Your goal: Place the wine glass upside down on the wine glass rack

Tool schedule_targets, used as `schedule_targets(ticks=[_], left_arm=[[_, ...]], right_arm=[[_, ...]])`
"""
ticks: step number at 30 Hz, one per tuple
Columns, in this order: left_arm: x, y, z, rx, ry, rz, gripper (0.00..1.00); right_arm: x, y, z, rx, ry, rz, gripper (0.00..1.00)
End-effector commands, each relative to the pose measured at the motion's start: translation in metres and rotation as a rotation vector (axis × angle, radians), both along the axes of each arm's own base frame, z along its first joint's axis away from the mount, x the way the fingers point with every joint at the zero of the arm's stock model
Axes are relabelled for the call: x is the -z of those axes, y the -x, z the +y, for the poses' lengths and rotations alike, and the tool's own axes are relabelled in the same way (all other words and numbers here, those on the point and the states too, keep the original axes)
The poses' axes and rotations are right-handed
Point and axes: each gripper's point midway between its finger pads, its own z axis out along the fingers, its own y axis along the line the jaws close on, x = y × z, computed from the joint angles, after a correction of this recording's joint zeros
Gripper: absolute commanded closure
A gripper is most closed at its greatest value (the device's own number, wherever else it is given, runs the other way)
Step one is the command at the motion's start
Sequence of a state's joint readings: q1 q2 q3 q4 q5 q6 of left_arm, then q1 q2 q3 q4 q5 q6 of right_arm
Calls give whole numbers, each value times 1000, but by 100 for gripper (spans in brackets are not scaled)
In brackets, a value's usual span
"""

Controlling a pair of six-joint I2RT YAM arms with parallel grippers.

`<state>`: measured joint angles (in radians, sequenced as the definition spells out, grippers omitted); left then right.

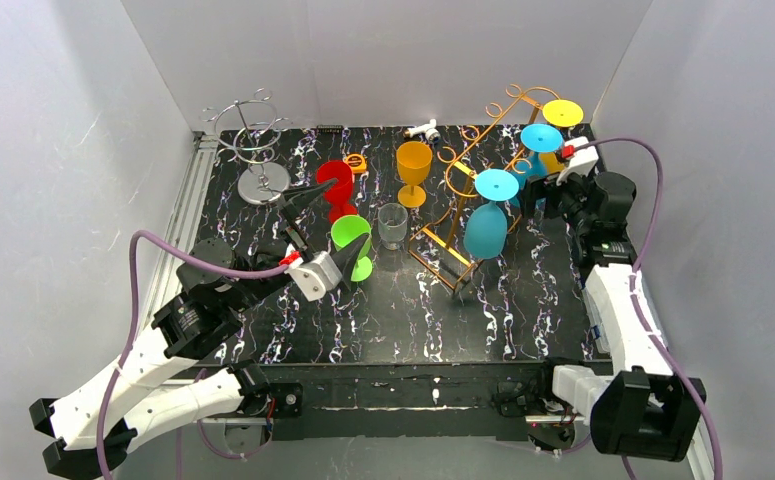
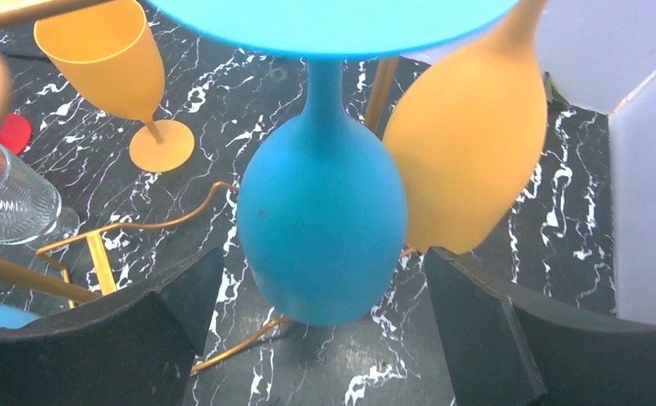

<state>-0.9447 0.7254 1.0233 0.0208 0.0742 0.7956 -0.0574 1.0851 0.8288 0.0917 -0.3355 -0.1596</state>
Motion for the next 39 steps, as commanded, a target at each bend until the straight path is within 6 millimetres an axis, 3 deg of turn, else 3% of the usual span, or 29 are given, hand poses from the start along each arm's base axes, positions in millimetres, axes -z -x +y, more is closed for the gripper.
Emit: schedule_targets(ticks=[1, 3, 6, 12, 17, 26, 28, 31, 35, 39], left_arm=[[-12, 5, 6, 5, 31, -16, 2], [-14, 7, 7, 10, 33, -6, 2], [-12, 7, 9, 3, 31, 20, 2], [-6, 11, 13, 7, 16, 50, 2], [-8, 15, 14, 20, 11, 61, 2], [-1, 11, 10, 17, -13, 74, 2], [4, 7, 3, 21, -19, 69, 2], [5, -1, -15, 46, -8, 24, 3], [17, -18, -55, 106, -79, -3, 23], [25, -42, -88, 133, -156, -37, 61]], right_arm=[[-13, 17, -9, 55, 26, 22, 2], [-12, 35, -13, 89, 16, 92, 2], [-18, 47, -14, 113, -1, 136, 2], [-58, 77, -15, 197, -124, 173, 2], [-75, 94, -23, 299, -169, 329, 2], [-165, 91, -27, 397, -325, 225, 2], [-178, 85, -25, 399, -367, 212, 2], [-179, 76, -24, 403, -383, 241, 2], [-177, 63, -22, 403, -402, 259, 8], [-183, 41, -16, 365, -433, 261, 29]])
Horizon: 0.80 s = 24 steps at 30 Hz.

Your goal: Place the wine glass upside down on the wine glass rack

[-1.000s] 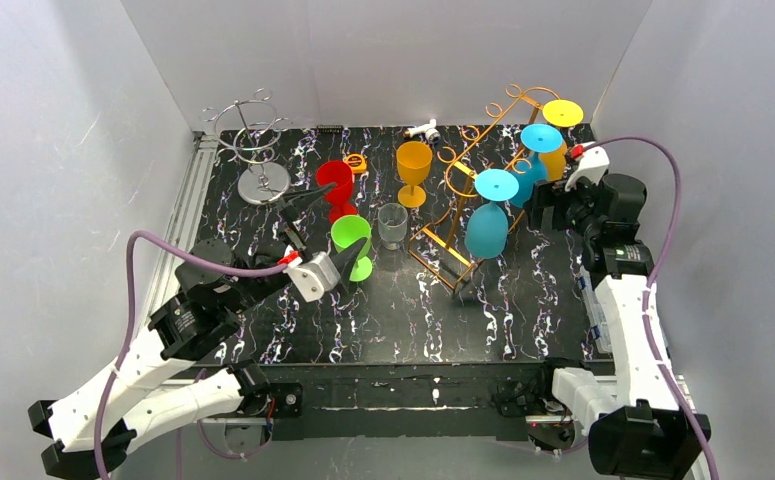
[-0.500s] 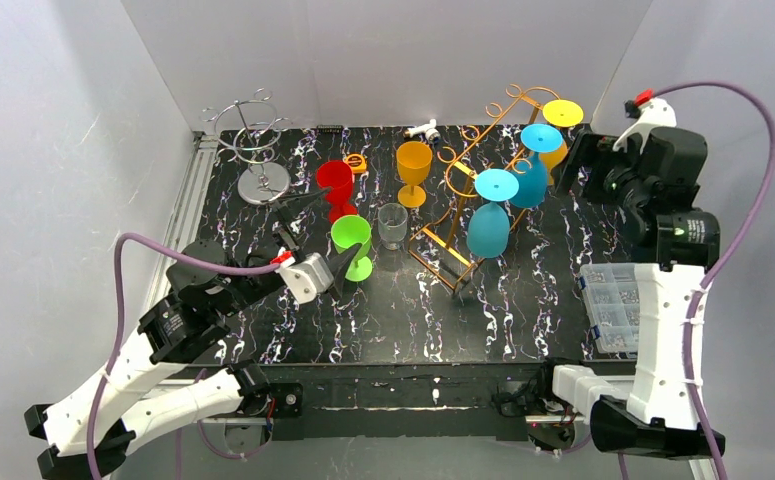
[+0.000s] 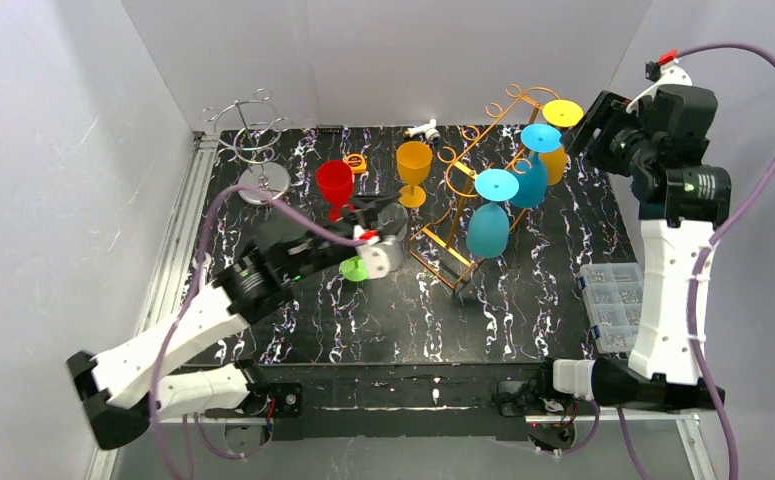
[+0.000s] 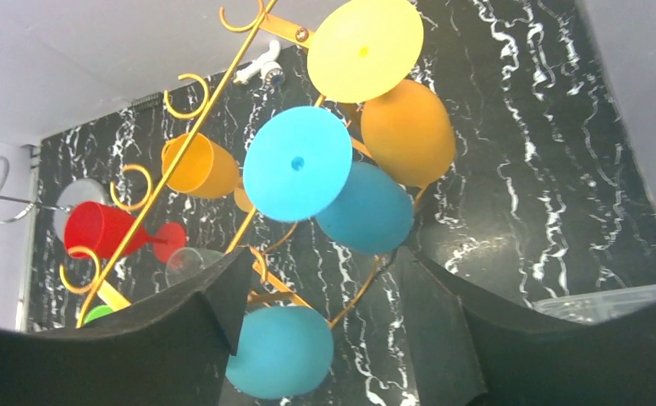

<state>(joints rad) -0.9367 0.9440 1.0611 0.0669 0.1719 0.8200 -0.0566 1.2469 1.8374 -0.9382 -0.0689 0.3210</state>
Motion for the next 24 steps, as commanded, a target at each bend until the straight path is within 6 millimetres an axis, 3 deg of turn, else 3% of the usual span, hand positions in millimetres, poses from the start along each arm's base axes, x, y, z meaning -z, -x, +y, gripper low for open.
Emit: schedule_targets(ticks=[1, 5, 11, 16, 20, 24], left_arm=[[-6, -22, -36, 58, -47, -94, 66], [4, -40, -54, 75, -107, -141, 64], [7, -60, -66, 63, -154, -209, 61], [3, -66, -79, 80, -148, -233, 67], [5, -70, -89, 102, -155, -258, 75], [9, -73, -95, 117, -169, -277, 76]], right_arm=[[-20, -22, 6, -10, -47, -42, 32], [-30, -51, 1, 7, -38, -59, 39], [-26, -94, -4, 22, -31, -65, 39], [-24, -130, 3, -10, -78, -95, 42], [-22, -149, 15, -45, -109, -110, 58], [-21, -156, 23, -59, -100, -111, 62]])
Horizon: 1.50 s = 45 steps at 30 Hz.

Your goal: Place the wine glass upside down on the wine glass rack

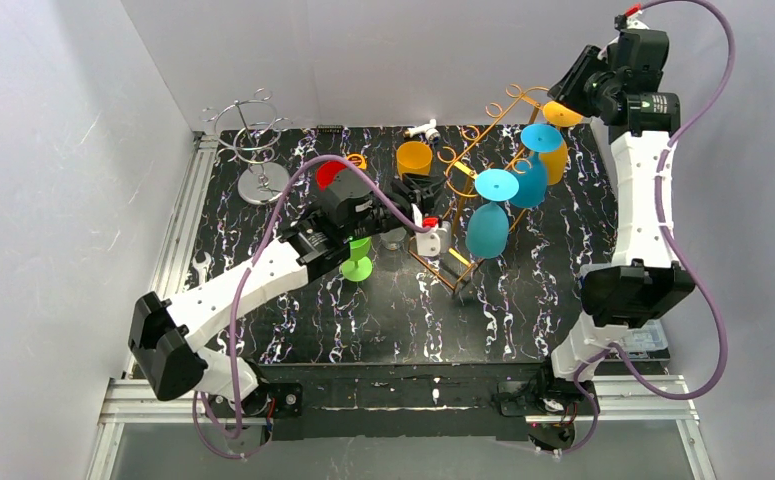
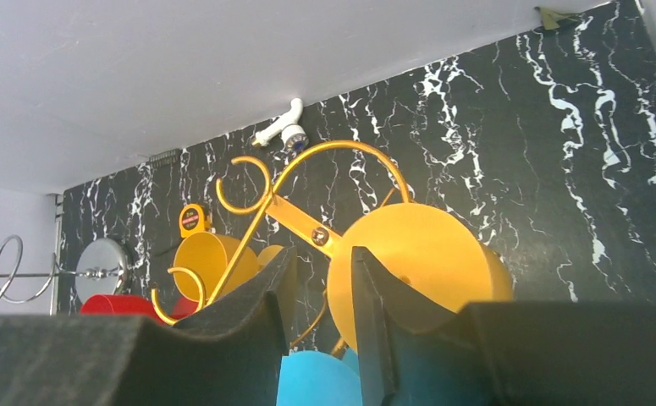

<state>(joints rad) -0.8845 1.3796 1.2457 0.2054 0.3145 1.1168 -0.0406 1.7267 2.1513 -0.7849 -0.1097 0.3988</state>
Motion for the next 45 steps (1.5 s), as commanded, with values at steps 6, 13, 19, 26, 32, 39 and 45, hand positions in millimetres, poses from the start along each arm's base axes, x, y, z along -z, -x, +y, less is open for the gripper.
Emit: schedule_targets(ticks=[6, 13, 19, 26, 32, 39, 45], left_arm=[[-17, -8, -6, 17, 25, -49, 77], [-12, -8, -13, 43, 22, -33, 82], [-11, -7, -19, 68, 25, -18, 97], [-6, -5, -20, 78, 23, 0, 99], [-5, -5, -23, 78, 42, 52, 100], [-5, -1, -28, 80, 63, 104, 100], [-5, 3, -34, 78, 77, 142, 100]], right_arm=[[-40, -3, 46, -85, 25, -133, 62], [-31, -12, 55, -100, 40, -111, 62], [-17, -20, 59, -105, 52, -79, 64], [10, -28, 63, -116, 78, -16, 65], [23, -35, 70, -126, 91, 11, 65], [26, -38, 74, -135, 97, 11, 67], [25, -40, 84, -150, 108, 13, 65]])
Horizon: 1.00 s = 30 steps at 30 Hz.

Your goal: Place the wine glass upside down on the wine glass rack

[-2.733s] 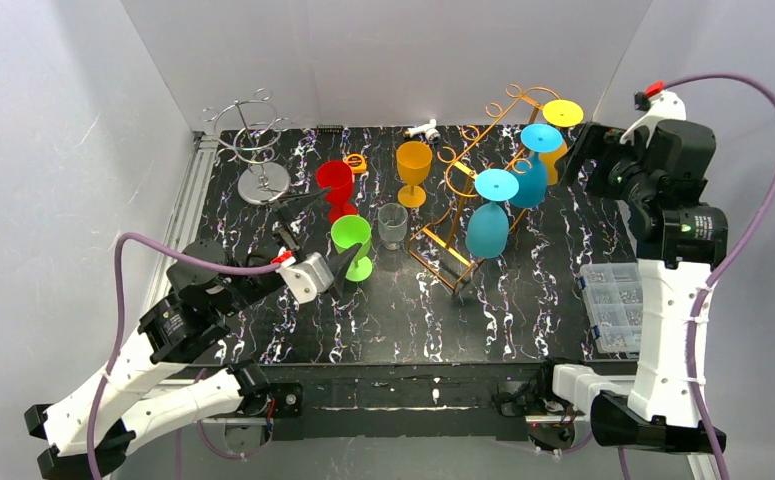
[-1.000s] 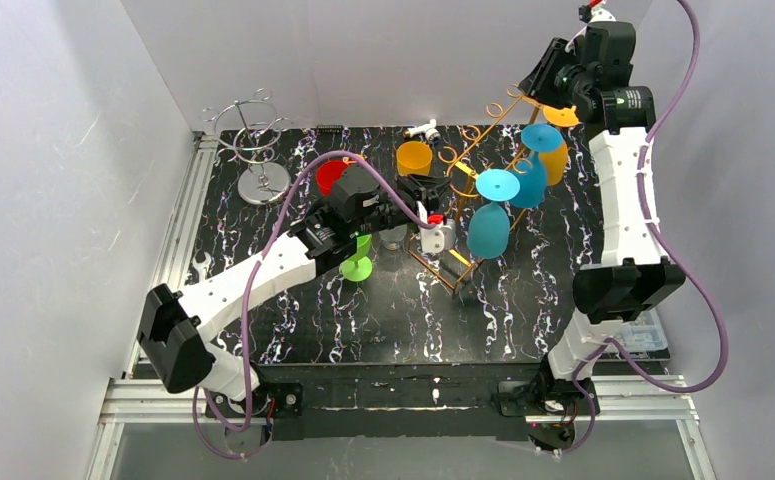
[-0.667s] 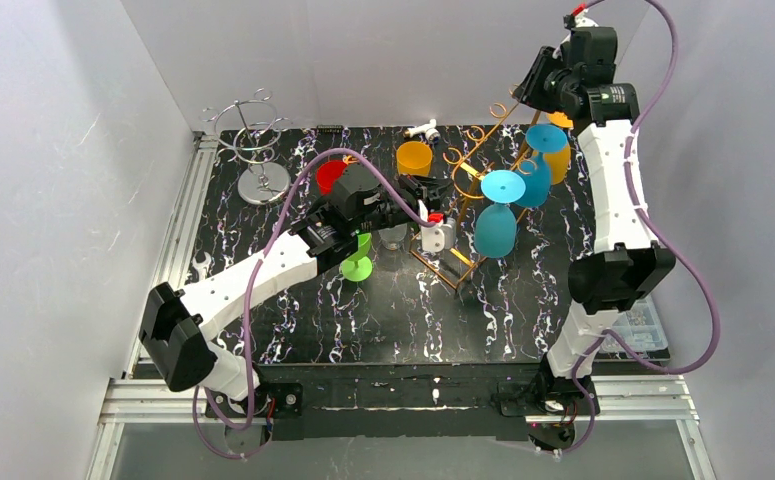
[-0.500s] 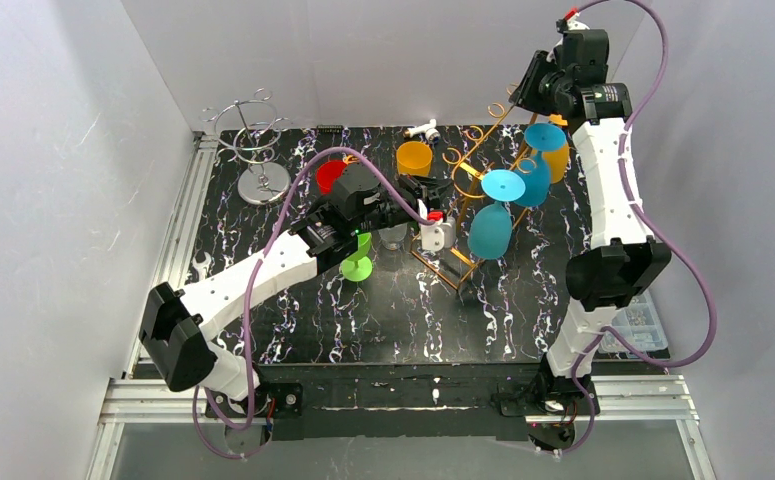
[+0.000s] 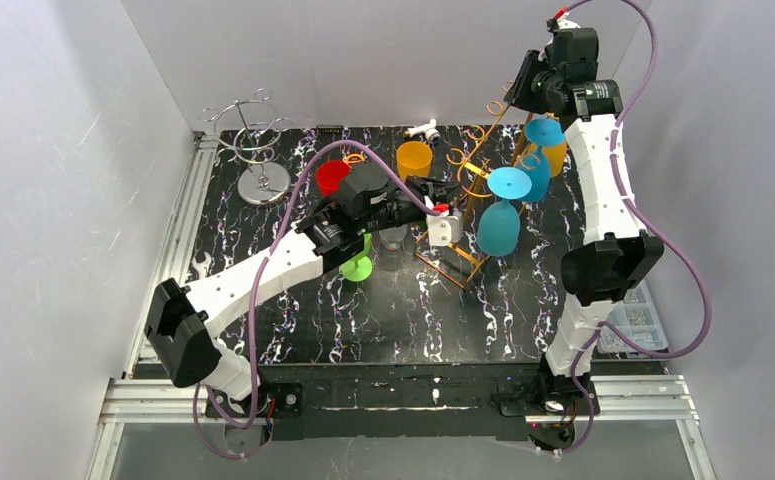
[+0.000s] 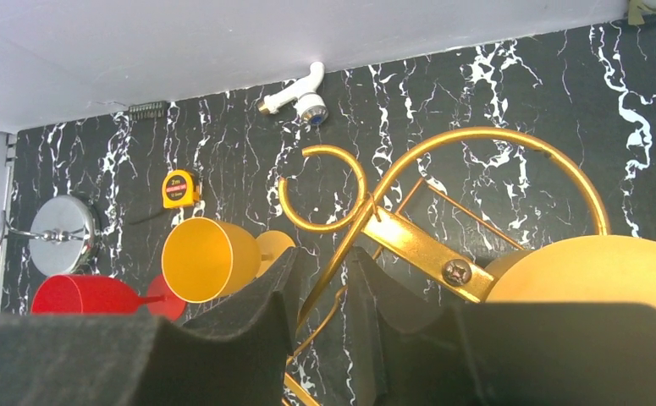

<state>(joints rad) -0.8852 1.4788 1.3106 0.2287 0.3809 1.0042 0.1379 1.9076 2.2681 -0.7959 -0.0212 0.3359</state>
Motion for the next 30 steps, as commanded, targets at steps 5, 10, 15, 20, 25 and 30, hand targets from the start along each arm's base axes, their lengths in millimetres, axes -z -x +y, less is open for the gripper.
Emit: schedule_targets(ticks=[5, 10, 15, 20, 25, 30], left_arm=[[-13, 12, -10, 19, 53, 65, 100], [-15, 13, -14, 11, 67, 97, 100], [-18, 11, -18, 0, 89, 142, 100], [-19, 11, -22, -7, 102, 178, 100], [-20, 8, -27, -13, 114, 204, 100], [-22, 6, -33, -19, 128, 228, 100]], right_arm=[[-9, 0, 24, -48, 20, -28, 65], [-7, 1, 27, -35, 61, -30, 71], [-10, 1, 28, -35, 97, -36, 79], [-9, -1, 30, -59, 124, -34, 80], [0, 0, 35, -89, 167, -19, 80], [9, 2, 45, -140, 204, -5, 82]])
